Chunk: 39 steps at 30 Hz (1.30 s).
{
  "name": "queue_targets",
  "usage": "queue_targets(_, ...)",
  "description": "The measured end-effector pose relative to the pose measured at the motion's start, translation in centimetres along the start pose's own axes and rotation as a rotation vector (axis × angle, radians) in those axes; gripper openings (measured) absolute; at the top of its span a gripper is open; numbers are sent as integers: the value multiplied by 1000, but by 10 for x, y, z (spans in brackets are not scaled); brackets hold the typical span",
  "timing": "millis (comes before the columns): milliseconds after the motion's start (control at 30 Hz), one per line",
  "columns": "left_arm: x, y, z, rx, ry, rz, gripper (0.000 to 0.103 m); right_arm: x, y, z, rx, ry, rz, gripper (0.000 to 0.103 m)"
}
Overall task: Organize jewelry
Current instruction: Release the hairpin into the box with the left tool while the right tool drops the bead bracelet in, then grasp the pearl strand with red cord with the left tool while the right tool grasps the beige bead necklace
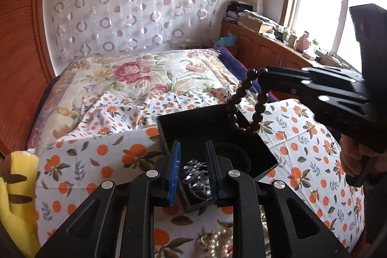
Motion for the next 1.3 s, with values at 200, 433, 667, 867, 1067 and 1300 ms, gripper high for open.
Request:
queue_targets(200,17,-7,15,15,31,-9,20,-13,-9,-1,4,-18,26,15)
queue_targets(433,29,-21,25,35,35,-1,20,-14,-10,-1,8,-22,29,15)
queue_targets(667,36,-33,21,39,25,9,20,-12,-21,0,-9,-17,53,16)
queue_targets(867,46,-50,17,50,23,22,21,8,-28,8,-20,-21,49,20)
queue_targets(1067,61,-69,9,53,17,32,21,38,-56,13,-39,-35,66,20)
queue_targets(1300,80,-84,-2,35,12,33,21,68,-80,21,-67,-54,80,20)
Point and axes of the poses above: each gripper's, at about its wrist camera, not at the fingertips, and x roughly against the way its jaws point, z to its left, y to its top, the point moved 3 cm from there along -x, roughly the way its jaws point, and after that the axes turned 8 degrees about -z, right-handed, at the moved point
